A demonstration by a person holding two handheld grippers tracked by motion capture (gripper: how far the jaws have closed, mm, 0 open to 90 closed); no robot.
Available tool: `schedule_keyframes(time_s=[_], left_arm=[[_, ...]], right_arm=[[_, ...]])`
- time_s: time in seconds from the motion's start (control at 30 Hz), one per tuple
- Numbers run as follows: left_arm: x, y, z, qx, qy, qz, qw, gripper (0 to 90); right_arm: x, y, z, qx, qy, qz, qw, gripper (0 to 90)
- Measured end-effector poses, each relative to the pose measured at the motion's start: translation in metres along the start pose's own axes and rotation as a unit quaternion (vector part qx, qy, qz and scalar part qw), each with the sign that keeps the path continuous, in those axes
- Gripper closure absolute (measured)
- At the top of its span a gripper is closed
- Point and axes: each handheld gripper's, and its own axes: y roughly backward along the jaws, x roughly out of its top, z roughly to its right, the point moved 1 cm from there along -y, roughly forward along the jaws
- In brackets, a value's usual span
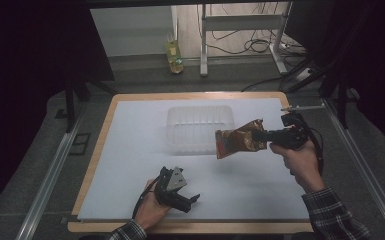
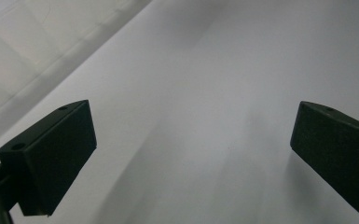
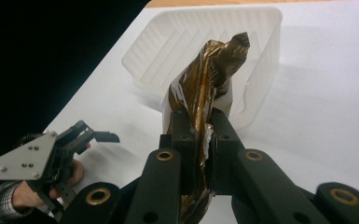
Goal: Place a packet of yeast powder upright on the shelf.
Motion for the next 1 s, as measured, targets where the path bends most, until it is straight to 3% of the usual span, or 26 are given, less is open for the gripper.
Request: schedule_keyframes(time_s=[0.53,1.0], left_arm=[[0.0,0.002,-0.001,-0.002,-0.001,0.004,1.0,0.0],[0.0,0.002,-0.001,-0.004,0.0,0.003,1.0,0.0]], right_arm=[[0.027,-0.005,0.002,-0.025,-0.004,0.015,0.9996,83.4],[0.052,-0.026,0.005,-0.064,0.0,0.015,0.9979,83.5]])
